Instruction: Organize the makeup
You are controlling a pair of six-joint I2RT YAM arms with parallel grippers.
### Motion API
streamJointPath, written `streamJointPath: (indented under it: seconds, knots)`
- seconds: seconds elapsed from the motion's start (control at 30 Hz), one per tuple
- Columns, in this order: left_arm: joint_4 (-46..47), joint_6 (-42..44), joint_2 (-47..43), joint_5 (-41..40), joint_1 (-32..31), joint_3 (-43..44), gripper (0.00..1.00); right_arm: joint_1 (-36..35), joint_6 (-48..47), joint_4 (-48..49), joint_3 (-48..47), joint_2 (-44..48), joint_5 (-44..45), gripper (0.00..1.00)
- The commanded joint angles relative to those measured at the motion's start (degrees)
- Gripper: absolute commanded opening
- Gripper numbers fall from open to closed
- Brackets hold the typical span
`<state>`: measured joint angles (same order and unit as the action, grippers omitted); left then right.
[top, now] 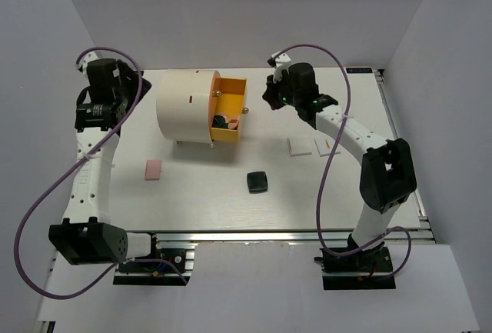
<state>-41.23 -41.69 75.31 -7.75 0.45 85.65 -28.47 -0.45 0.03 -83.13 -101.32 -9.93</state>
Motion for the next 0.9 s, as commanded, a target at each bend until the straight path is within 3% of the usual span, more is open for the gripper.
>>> streamJointPath:
  seconds: [0.0, 0.13, 0.43, 0.87]
  knots:
    - [5.0, 0.3, -0.3, 7.0, 3.6, -1.0, 0.72, -0.8, 2.3, -2.1, -0.6, -1.9, 3.6, 0.00]
    - [7.4, 2.8, 2.0, 10.0, 3.7, -2.8, 0.79, -0.9, 3.0, -3.0, -5.2, -7.0, 4.2, 0.00]
    - [13.2, 6.4, 5.2, 19.3, 3.8, -7.4, 0.84, -3.9, 2.9, -6.7, -19.9, -19.4, -0.9, 0.00]
    - [13.8, 8.0, 8.6, 25.1, 3.6, -10.0, 0.84, -7.9, 8.3, -2.3, -31.3, -27.1, -8.7, 0.00]
